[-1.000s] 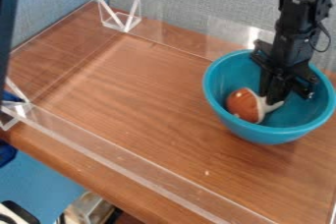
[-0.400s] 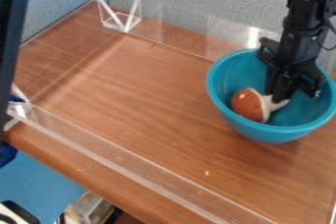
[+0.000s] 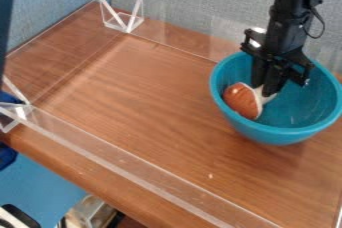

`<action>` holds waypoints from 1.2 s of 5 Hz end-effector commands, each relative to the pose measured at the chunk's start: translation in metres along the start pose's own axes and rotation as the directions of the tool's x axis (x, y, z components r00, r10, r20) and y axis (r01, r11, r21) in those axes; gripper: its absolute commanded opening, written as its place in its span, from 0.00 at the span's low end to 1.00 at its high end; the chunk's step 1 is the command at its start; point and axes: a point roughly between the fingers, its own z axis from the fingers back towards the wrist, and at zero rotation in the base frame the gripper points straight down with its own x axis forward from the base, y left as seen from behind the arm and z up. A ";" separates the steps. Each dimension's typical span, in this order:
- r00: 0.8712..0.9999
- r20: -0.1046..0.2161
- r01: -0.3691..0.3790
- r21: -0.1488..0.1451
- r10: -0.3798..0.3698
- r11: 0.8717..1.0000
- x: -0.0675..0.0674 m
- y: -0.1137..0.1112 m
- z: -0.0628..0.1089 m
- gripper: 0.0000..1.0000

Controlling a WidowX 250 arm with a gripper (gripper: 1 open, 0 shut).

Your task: Put the mushroom in the blue bowl

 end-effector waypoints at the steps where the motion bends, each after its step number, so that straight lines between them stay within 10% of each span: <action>1: 0.994 0.106 -0.017 0.022 0.015 1.000 0.009 0.008 0.045 0.00; 2: 0.995 0.100 0.013 0.029 -0.016 0.999 0.014 0.007 0.053 1.00; 3: 0.995 0.082 0.046 0.028 -0.048 0.999 0.019 0.008 0.051 0.00; 6: 0.999 0.036 -0.027 0.016 0.027 0.999 0.006 0.004 0.025 0.00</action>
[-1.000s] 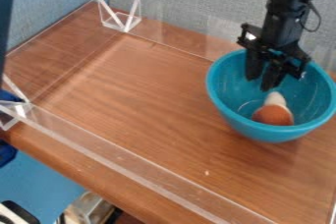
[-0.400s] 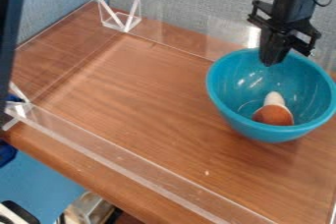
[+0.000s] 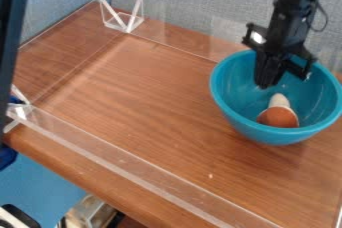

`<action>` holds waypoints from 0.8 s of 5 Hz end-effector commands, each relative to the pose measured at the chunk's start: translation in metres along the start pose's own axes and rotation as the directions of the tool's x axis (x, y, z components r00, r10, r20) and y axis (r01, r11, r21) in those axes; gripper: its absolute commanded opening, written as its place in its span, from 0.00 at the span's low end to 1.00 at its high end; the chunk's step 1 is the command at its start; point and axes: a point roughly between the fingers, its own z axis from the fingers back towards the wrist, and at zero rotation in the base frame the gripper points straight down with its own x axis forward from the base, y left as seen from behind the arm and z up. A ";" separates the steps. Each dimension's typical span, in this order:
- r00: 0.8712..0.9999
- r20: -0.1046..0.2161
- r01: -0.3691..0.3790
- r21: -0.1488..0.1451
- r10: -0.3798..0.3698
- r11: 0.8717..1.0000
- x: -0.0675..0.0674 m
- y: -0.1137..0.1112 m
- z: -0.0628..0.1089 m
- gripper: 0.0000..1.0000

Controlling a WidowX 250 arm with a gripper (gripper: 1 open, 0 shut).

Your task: Put the mushroom in the blue bowl

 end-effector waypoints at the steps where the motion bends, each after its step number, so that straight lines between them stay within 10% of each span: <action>1: 0.998 0.055 -0.034 0.010 0.034 0.999 0.000 0.006 0.028 0.00; 4: 0.991 0.017 -0.134 0.006 0.134 0.991 -0.008 0.022 0.014 0.00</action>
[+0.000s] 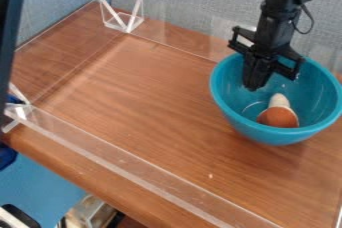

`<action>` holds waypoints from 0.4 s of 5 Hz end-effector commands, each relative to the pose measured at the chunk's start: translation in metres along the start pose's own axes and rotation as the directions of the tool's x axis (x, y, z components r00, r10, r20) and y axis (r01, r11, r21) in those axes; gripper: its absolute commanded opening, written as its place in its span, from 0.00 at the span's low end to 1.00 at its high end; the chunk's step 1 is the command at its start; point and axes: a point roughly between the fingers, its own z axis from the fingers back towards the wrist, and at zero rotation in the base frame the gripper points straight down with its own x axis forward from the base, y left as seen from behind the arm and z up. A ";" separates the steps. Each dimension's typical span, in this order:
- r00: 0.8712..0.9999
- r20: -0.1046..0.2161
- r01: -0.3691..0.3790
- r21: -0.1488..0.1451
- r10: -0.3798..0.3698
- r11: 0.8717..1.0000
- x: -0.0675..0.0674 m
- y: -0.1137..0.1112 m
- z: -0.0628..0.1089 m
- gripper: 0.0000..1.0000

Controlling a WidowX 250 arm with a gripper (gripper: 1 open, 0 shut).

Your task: Put the mushroom in the blue bowl

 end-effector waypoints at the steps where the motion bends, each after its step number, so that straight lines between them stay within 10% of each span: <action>1: 0.998 0.042 -0.048 0.001 0.048 0.999 0.001 0.012 0.009 0.00; 2: 0.999 0.034 -0.028 0.003 0.028 1.000 -0.002 0.021 0.007 0.00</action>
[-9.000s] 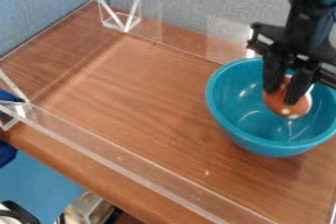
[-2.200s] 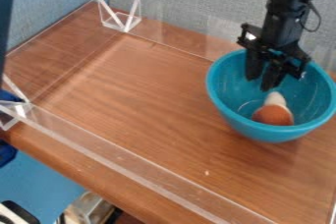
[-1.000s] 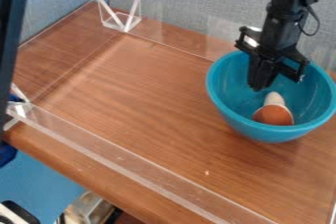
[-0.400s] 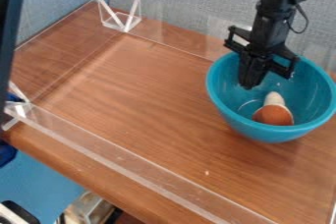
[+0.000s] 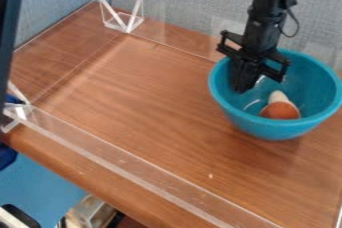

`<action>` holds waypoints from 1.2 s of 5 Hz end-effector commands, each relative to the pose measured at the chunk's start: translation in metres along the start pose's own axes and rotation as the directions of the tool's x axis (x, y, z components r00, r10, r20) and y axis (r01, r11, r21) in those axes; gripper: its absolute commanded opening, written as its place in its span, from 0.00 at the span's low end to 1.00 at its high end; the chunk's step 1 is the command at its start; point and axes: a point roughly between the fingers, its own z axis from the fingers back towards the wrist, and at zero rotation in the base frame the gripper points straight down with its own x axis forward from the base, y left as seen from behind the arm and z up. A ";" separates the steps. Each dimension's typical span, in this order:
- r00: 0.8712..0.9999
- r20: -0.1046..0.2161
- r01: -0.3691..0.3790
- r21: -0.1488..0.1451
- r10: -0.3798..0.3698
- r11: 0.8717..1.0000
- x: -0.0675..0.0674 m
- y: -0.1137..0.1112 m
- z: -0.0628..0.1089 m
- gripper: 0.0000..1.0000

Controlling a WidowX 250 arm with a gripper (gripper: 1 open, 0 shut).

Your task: Put the mushroom in the blue bowl

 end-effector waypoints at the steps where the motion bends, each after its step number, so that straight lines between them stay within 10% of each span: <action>1: 0.999 0.034 0.009 0.010 -0.010 1.000 -0.004 0.015 0.013 0.00; 2: 1.000 0.027 0.004 0.012 -0.004 1.000 -0.005 0.006 0.021 0.00; 3: 1.000 0.025 0.016 0.015 -0.017 1.000 -0.008 0.018 0.025 1.00; 5: 0.997 0.029 0.076 0.026 -0.077 0.997 -0.008 0.027 0.041 1.00; 6: 0.990 0.026 0.135 0.033 -0.136 0.990 -0.003 0.021 0.047 0.00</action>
